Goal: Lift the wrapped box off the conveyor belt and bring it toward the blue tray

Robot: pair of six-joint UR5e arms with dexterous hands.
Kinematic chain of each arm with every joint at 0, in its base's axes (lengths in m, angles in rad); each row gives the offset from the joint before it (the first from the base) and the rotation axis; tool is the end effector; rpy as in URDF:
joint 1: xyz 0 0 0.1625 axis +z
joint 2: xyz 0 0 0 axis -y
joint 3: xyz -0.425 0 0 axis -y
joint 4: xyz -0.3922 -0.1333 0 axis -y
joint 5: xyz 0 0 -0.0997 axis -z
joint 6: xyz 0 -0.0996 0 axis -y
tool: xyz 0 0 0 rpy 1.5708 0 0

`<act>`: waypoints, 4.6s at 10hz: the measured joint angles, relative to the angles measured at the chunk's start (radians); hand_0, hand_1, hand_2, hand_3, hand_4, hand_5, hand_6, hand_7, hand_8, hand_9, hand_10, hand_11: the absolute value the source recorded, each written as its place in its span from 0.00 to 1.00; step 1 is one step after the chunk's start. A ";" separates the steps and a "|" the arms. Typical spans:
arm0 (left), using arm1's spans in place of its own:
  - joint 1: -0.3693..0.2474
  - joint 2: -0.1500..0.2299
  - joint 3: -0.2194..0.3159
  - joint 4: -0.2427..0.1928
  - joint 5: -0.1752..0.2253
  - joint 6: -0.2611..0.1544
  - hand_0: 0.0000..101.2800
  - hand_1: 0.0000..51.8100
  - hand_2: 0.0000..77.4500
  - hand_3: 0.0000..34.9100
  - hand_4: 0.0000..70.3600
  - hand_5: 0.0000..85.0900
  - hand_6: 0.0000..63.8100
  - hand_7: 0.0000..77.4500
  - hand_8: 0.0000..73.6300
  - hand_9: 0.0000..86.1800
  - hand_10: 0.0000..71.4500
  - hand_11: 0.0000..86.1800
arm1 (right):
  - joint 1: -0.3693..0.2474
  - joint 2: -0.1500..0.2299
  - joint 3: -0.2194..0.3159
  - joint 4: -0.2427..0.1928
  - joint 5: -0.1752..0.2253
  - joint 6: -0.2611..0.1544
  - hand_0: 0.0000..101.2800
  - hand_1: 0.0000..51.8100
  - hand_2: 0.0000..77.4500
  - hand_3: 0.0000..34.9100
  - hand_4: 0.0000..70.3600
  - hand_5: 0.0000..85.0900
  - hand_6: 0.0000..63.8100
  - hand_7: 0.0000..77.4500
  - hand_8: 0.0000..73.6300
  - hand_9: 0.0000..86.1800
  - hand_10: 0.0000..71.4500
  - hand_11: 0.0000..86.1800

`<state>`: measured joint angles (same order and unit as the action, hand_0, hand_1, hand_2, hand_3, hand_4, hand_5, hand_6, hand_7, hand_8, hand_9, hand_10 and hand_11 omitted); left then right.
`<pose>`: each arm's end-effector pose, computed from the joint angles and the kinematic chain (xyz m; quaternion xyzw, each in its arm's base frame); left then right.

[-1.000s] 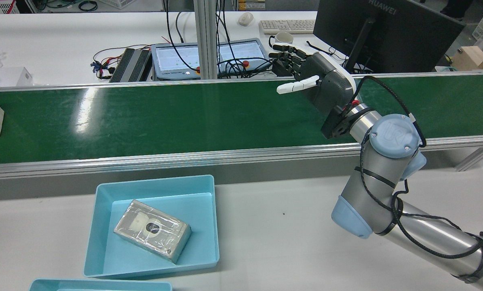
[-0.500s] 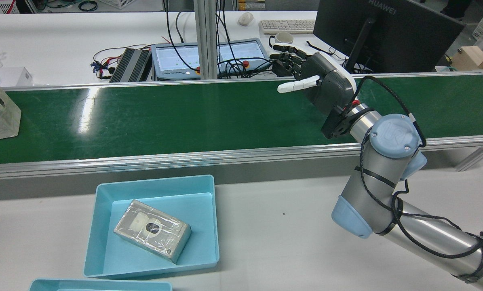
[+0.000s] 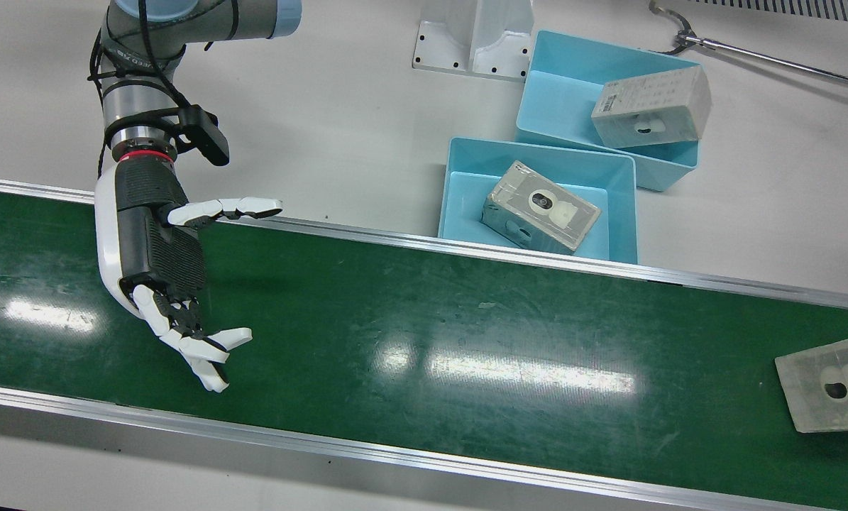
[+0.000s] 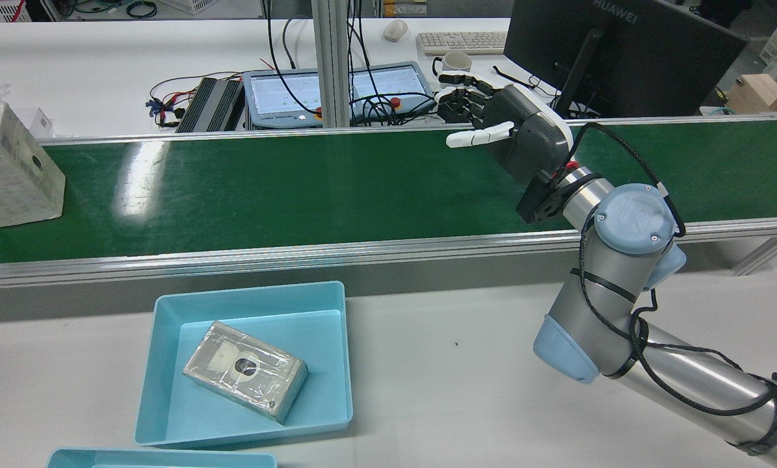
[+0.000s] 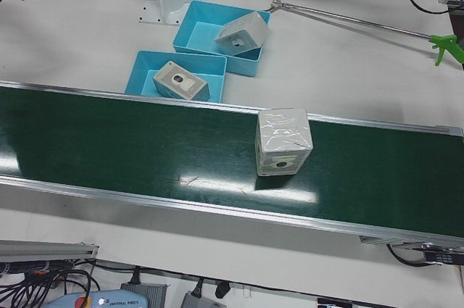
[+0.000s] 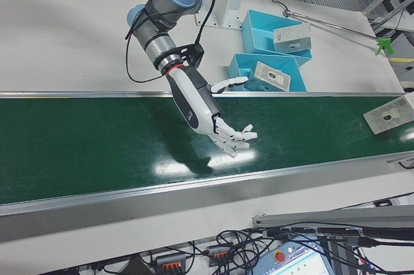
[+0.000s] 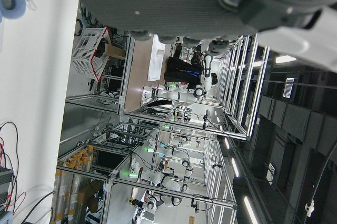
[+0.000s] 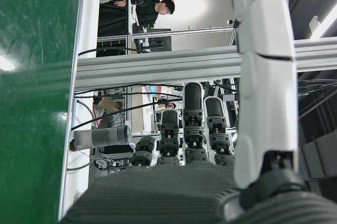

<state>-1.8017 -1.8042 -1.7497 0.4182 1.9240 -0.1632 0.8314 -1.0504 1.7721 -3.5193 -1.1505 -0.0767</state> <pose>-0.2222 -0.5133 0.5191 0.1010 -0.6979 0.7089 0.0152 -0.2926 -0.5790 0.3353 -0.1466 -0.7953 0.5845 0.0668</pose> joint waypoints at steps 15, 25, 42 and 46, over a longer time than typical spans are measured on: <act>0.000 0.000 0.000 0.000 0.000 0.000 0.00 0.00 0.01 0.00 0.00 0.01 0.01 0.01 0.01 0.01 0.01 0.01 | 0.003 0.114 -0.134 0.037 -0.072 0.038 0.49 0.29 0.13 0.00 0.23 0.21 0.24 0.41 0.08 0.12 0.02 0.04; 0.000 0.000 0.000 0.000 0.000 0.000 0.00 0.00 0.01 0.00 0.00 0.01 0.01 0.01 0.01 0.01 0.01 0.01 | -0.012 0.123 -0.160 0.079 -0.081 -0.012 0.50 0.33 0.14 0.00 0.23 0.22 0.21 0.37 0.08 0.09 0.01 0.04; 0.000 0.000 0.000 0.000 0.000 0.000 0.00 0.00 0.01 0.00 0.00 0.01 0.01 0.01 0.01 0.01 0.01 0.01 | -0.035 0.124 -0.188 0.159 -0.077 -0.052 0.48 0.26 0.10 0.00 0.21 0.20 0.17 0.31 0.06 0.07 0.01 0.02; 0.000 0.000 0.000 0.000 0.000 0.000 0.00 0.00 0.01 0.00 0.00 0.01 0.01 0.01 0.01 0.01 0.01 0.01 | -0.046 0.158 -0.215 0.161 -0.075 -0.055 0.47 0.23 0.13 0.00 0.21 0.19 0.17 0.31 0.06 0.08 0.01 0.02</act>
<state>-1.8017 -1.8042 -1.7497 0.4182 1.9240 -0.1632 0.7853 -0.8925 1.5567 -3.3581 -1.2254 -0.1312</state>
